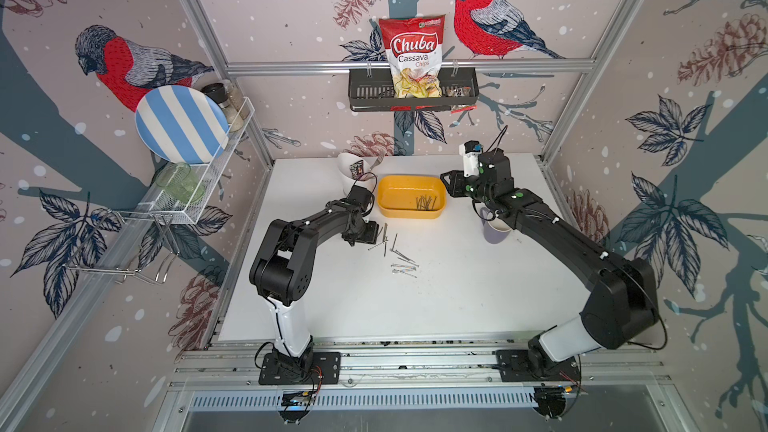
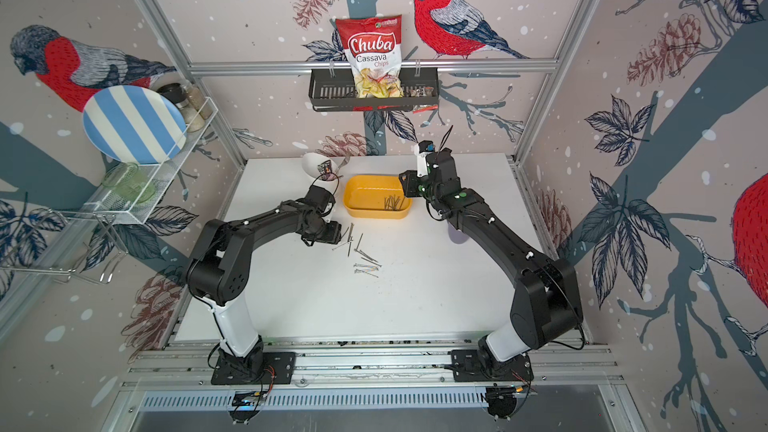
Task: Put the nails on the desktop into the storage box
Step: Pick up the nail from the center of the board.
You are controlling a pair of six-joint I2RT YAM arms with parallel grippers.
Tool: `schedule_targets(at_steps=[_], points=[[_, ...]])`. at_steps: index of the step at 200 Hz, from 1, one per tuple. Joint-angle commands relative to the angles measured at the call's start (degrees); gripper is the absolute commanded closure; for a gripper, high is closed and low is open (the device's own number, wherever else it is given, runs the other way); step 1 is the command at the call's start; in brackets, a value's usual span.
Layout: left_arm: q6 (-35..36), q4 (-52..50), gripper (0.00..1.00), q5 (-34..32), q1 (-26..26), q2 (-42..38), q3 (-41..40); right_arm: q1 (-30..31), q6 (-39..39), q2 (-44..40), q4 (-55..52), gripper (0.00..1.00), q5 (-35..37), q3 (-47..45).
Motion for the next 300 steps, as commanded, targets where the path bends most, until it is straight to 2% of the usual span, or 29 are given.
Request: schedule_targets(at_steps=[1,11,31,37,42,46,83,124,148,173,206,235,300], points=[[1.67,-0.71,0.36,0.4,-0.44,0.41,0.13,0.17,-3.54,-3.45,9.39,0.6,1.44,-3.14],[1.76,-0.66,0.36,0.41,-0.52,0.69,0.28,0.16,-4.71,-5.49,13.01,0.58,1.85,-5.47],[2.28,-1.1,0.38,0.18,-0.76,1.78,0.92,-0.56,-4.3,-8.25,17.3,0.38,3.12,-7.95],[2.58,-1.34,0.38,-0.1,-0.93,2.09,1.18,-1.11,-3.38,-8.85,17.85,0.26,3.31,-8.25],[2.82,-1.47,0.39,-0.47,-1.08,2.32,1.44,-1.53,-2.43,-9.21,18.2,0.03,3.39,-8.39],[3.05,-1.64,0.39,-0.74,-1.21,2.64,1.63,-1.98,-1.74,-9.45,18.42,0.0,3.06,-8.44],[5.1,-3.57,0.46,-3.06,-2.26,5.24,3.52,-5.9,2.54,-9.59,18.64,0.0,-3.05,-5.98],[6.46,-5.68,0.49,-4.16,-3.57,6.97,4.83,-7.55,6.34,-9.7,18.55,0.0,-3.56,-5.19],[7.01,-6.49,0.54,-3.65,-4.45,7.58,4.76,-8.19,7.49,-9.46,17.7,0.0,-3.86,-5.06],[7.46,-7.53,0.67,-2.63,-4.91,8.44,4.45,-8.21,7.41,-9.69,17.03,0.0,-3.02,-5.01],[7.53,-8.94,0.78,-1.59,-4.95,9.01,4.09,-8.3,7.4,-9.97,16.7,0.0,-2.52,-5.32],[7.47,-9.82,1.0,-0.38,-5.17,9.52,3.44,-8.26,7.81,-10.01,16.53,0.0,-2.33,-5.89],[7.3,-11.21,1.0,0.31,-5.13,8.69,3.2,-8.27,9.95,-8.56,15.41,0.0,-3.92,-5.95]])
